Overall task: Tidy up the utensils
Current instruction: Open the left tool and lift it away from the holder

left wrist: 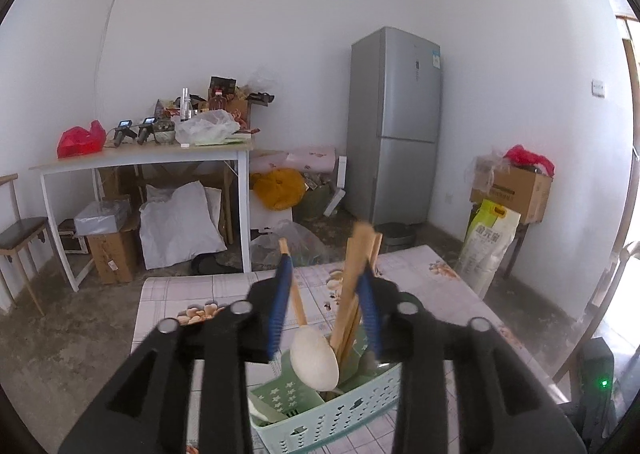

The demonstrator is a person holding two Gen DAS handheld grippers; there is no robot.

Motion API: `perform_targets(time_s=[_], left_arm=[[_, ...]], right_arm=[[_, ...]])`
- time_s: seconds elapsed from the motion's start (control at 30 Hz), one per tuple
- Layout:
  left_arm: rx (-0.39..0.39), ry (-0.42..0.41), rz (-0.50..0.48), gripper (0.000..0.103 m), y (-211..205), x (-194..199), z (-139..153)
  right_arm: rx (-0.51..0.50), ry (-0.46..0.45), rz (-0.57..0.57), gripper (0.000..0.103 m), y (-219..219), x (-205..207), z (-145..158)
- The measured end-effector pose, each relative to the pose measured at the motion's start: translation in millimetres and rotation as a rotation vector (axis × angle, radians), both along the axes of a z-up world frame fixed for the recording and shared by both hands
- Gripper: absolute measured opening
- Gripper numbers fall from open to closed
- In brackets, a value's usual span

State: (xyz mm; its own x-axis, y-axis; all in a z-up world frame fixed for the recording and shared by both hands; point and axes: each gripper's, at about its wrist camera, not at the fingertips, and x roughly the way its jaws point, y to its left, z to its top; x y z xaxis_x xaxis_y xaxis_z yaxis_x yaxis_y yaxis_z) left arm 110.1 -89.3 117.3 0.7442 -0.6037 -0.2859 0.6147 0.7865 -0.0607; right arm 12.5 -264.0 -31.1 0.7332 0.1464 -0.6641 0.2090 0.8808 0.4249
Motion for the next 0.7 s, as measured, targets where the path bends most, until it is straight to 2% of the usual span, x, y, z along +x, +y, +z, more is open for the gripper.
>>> perform_targets(time_s=[0.2, 0.4, 0.7], left_arm=[[-0.06, 0.004, 0.001, 0.048, 24.2, -10.6, 6.4], [-0.11, 0.015, 0.006, 0.058, 52.2, -26.6, 7.3], [-0.17, 0.046, 0.002, 0.062, 85.0, -36.6, -0.8]], right_arm=[[-0.003, -0.034, -0.002, 0.005, 0.2, -4.3, 13.6], [-0.011, -0.113, -0.003, 0.004, -1.7, -10.4, 43.2], [-0.057, -0.284, -0.006, 0.004, -9.3, -6.8, 111.1]])
